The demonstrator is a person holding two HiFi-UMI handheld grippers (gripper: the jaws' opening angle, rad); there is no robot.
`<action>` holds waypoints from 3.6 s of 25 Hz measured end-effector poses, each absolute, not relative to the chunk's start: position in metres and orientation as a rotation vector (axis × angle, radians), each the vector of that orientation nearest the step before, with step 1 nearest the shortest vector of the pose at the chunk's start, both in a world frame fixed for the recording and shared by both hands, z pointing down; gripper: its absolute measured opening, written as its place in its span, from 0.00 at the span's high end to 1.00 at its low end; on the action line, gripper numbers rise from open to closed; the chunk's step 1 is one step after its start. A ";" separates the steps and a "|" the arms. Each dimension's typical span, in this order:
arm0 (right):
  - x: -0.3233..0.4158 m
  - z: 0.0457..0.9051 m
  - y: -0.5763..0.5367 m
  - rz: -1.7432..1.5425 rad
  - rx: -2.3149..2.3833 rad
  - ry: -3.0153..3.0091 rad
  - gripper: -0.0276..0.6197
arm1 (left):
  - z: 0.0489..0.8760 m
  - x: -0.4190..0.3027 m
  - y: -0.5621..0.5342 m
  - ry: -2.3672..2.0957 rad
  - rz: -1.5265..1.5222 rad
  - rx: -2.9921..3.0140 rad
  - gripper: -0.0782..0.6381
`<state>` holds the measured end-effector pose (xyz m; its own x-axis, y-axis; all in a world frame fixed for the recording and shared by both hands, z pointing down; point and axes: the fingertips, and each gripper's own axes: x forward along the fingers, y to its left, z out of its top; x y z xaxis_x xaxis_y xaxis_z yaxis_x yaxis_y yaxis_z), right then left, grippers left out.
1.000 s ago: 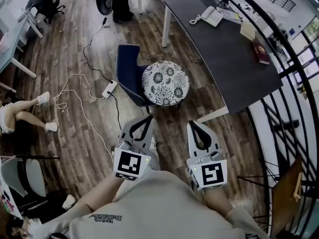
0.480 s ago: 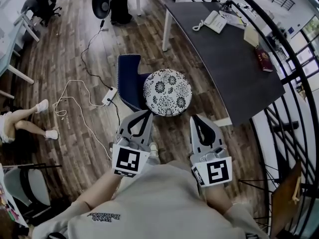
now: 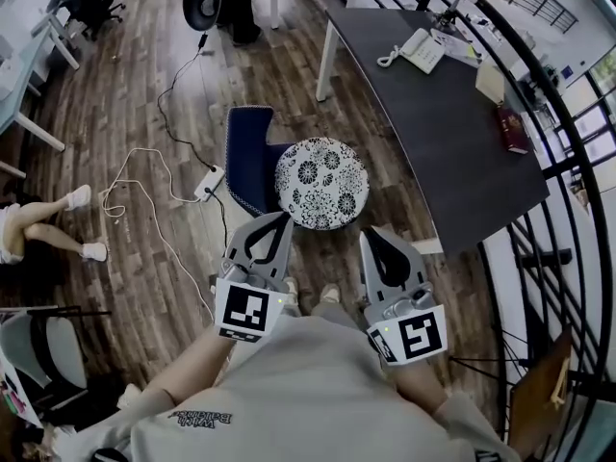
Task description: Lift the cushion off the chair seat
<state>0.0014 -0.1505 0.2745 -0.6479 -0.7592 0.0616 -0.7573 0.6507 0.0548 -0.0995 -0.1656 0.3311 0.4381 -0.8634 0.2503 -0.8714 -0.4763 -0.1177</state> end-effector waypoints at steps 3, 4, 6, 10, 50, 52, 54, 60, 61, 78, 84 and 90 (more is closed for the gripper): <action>0.004 0.280 -0.155 -0.002 1.257 -2.781 0.95 | 0.332 -0.095 -0.165 -1.603 0.441 2.621 0.88; 0.006 0.281 -0.157 0.004 1.254 -2.778 0.95 | 0.333 -0.094 -0.165 -1.608 0.444 2.616 0.88; 0.009 0.285 -0.160 0.015 1.255 -2.767 0.95 | 0.334 -0.092 -0.166 -1.612 0.442 2.601 0.88; 0.017 0.295 -0.165 0.045 1.249 -2.748 0.95 | 0.335 -0.086 -0.168 -1.606 0.456 2.584 0.88; 0.003 0.832 -0.346 0.559 1.022 -2.229 0.60 | 0.747 -0.048 -0.276 -1.417 0.688 2.330 0.88; 0.002 0.874 -0.346 0.587 1.008 -2.196 0.59 | 0.778 -0.045 -0.272 -1.411 0.699 2.297 0.88; 0.005 0.913 -0.346 0.613 1.012 -2.155 0.57 | 0.808 -0.044 -0.269 -1.404 0.730 2.264 0.88; 0.020 0.999 -0.342 0.627 1.006 -1.993 0.52 | 0.879 -0.048 -0.270 -1.360 0.724 2.138 0.88; 0.020 1.007 -0.341 0.620 1.005 -1.978 0.52 | 0.885 -0.047 -0.270 -1.348 0.725 2.136 0.88; 0.011 0.958 -0.331 0.522 0.981 -1.996 0.93 | 0.848 -0.058 -0.258 -1.338 0.731 2.116 0.88; 0.028 0.837 -0.351 0.417 1.094 -2.100 0.93 | 0.774 -0.052 -0.260 -1.373 0.706 2.212 0.88; 0.029 0.663 -0.368 0.266 1.201 -2.237 0.93 | 0.644 -0.062 -0.271 -1.465 0.613 2.293 0.88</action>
<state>0.0294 -0.3678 0.6629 -0.4266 -0.6970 0.5764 -0.8128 0.5749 0.0938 -0.0624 -0.2708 0.6440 0.3717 -0.7611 0.5316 -0.9128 -0.4041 0.0596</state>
